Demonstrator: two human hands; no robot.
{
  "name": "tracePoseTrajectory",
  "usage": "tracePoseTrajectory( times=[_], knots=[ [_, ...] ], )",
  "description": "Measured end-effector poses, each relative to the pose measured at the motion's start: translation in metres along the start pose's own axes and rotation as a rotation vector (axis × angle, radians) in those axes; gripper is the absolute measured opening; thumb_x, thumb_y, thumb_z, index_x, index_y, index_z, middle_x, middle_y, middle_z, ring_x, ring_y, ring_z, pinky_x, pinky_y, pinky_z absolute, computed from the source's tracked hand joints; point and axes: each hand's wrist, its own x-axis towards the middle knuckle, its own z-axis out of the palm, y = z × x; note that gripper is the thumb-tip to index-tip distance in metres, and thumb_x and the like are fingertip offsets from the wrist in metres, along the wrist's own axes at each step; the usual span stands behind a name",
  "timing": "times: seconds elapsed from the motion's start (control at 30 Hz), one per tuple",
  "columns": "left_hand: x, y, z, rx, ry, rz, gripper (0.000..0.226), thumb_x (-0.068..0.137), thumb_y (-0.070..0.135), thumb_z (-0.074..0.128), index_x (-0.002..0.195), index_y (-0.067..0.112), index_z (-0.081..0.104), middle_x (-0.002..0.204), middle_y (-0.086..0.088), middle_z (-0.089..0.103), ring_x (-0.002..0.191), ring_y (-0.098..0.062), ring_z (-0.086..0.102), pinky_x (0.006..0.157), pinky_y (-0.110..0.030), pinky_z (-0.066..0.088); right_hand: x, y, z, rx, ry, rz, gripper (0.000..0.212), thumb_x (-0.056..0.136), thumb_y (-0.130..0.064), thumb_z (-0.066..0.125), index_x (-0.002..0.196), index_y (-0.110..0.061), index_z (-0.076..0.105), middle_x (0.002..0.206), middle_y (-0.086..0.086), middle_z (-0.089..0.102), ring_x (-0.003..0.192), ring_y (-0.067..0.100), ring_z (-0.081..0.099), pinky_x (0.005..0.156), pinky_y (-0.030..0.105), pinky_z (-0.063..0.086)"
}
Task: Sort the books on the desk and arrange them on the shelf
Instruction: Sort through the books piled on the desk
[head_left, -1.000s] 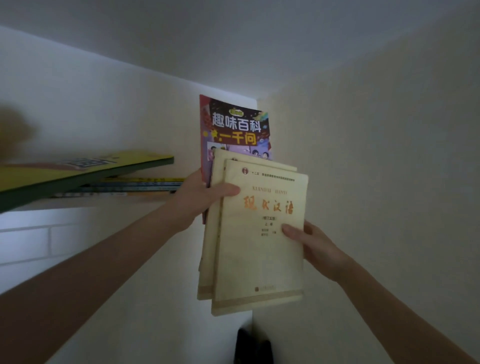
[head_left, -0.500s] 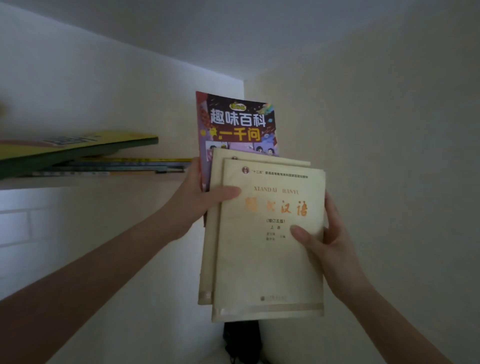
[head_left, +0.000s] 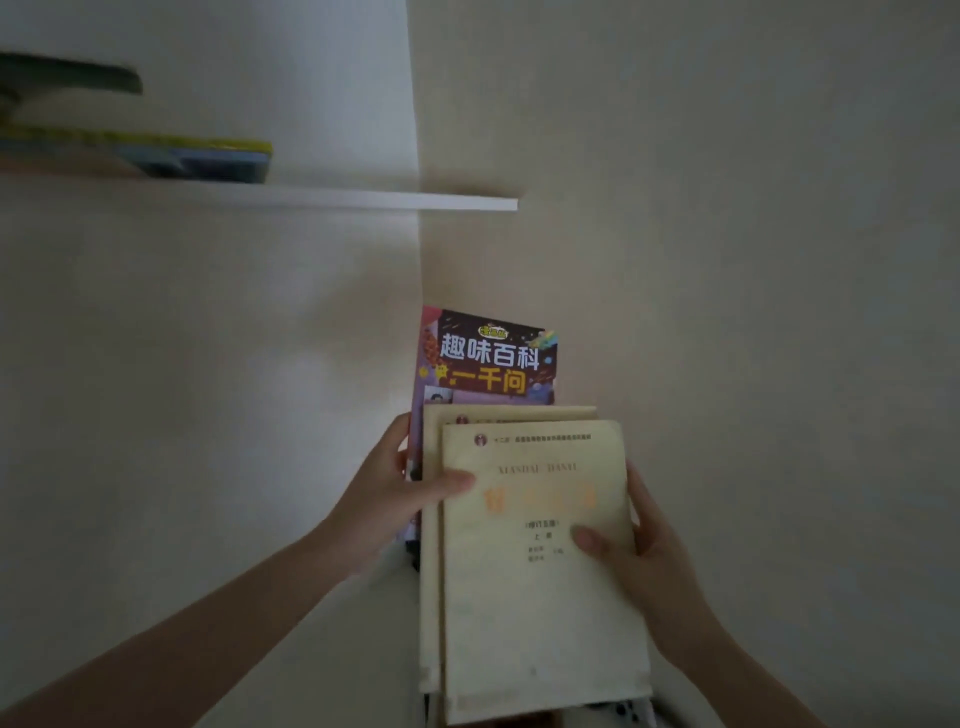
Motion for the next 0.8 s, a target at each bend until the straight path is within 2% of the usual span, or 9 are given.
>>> tracePoseTrajectory(
  times=[0.07,0.17,0.27,0.33,0.4,0.53,0.6,0.67,0.8],
  knots=[
    [0.002,-0.026,0.004,-0.011,0.013,-0.063,0.059,0.067,0.006,0.084,0.115,0.022,0.054,0.103,-0.003,0.073,0.091,-0.022,0.071,0.072,-0.034,0.059,-0.001,0.023,-0.005,-0.007,0.013,0.049,0.076,0.079,0.003,0.072,0.126,-0.051,0.046,0.096,-0.006,0.076,0.082,0.017,0.074,0.058,0.027,0.057],
    [0.001,-0.070,0.009,0.006,0.034,-0.139,0.070,0.051,0.023,0.089,0.112,0.025,0.055,0.102,-0.002,0.073,0.091,-0.021,0.071,0.071,-0.034,0.059,-0.002,0.063,-0.014,-0.023,-0.017,0.140,0.077,0.078,0.005,0.072,0.130,-0.046,0.047,0.100,-0.003,0.076,0.086,0.021,0.074,0.064,0.033,0.059],
    [-0.002,-0.116,0.017,-0.016,0.059,-0.214,0.053,0.063,0.008,0.085,0.104,0.025,0.056,0.089,0.005,0.074,0.083,-0.013,0.072,0.059,-0.020,0.055,-0.005,0.107,-0.022,-0.007,-0.041,0.238,0.075,0.076,0.008,0.074,0.131,-0.036,0.049,0.102,0.001,0.075,0.091,0.023,0.073,0.067,0.034,0.059],
    [-0.007,-0.149,0.019,-0.032,0.071,-0.281,0.061,0.052,0.019,0.090,0.102,0.026,0.056,0.087,0.009,0.074,0.083,-0.013,0.072,0.057,-0.020,0.055,-0.007,0.138,-0.026,0.017,-0.077,0.324,0.076,0.070,0.005,0.078,0.131,-0.031,0.050,0.108,0.005,0.074,0.096,0.026,0.071,0.070,0.035,0.059],
    [-0.008,-0.182,0.019,-0.055,0.084,-0.358,0.076,0.041,0.029,0.094,0.107,0.027,0.056,0.092,0.009,0.074,0.084,-0.016,0.072,0.062,-0.026,0.057,-0.009,0.169,-0.030,0.000,-0.109,0.370,0.079,0.066,-0.004,0.079,0.135,-0.030,0.049,0.115,0.005,0.071,0.103,0.026,0.069,0.077,0.040,0.058],
    [-0.006,-0.233,0.018,-0.081,0.134,-0.435,0.069,0.055,0.007,0.084,0.116,0.020,0.054,0.093,0.004,0.075,0.083,-0.018,0.072,0.061,-0.030,0.058,-0.007,0.220,-0.037,-0.050,-0.153,0.417,0.085,0.070,-0.011,0.082,0.142,-0.032,0.043,0.123,0.002,0.068,0.112,0.025,0.065,0.094,0.051,0.052],
    [-0.004,-0.249,0.018,-0.076,0.141,-0.456,0.064,0.061,0.002,0.084,0.115,0.020,0.054,0.091,0.003,0.075,0.081,-0.020,0.073,0.066,-0.043,0.059,-0.004,0.236,-0.037,-0.092,-0.145,0.433,0.080,0.073,-0.008,0.081,0.140,-0.033,0.045,0.122,-0.001,0.068,0.111,0.019,0.066,0.091,0.043,0.055],
    [-0.001,-0.262,0.017,-0.060,0.134,-0.479,0.065,0.058,0.009,0.088,0.112,0.025,0.054,0.093,0.003,0.075,0.082,-0.022,0.073,0.080,-0.060,0.052,0.000,0.247,-0.037,-0.103,-0.136,0.443,0.073,0.076,-0.004,0.079,0.131,-0.042,0.047,0.116,-0.006,0.070,0.104,0.011,0.068,0.079,0.028,0.058],
    [0.006,-0.281,0.014,-0.060,0.129,-0.501,0.069,0.054,0.020,0.091,0.111,0.030,0.054,0.098,0.005,0.074,0.085,-0.023,0.072,0.086,-0.065,0.048,0.009,0.267,-0.037,-0.115,-0.152,0.455,0.072,0.078,-0.001,0.076,0.134,-0.036,0.046,0.119,-0.002,0.068,0.105,0.013,0.067,0.077,0.027,0.057]
  ],
)
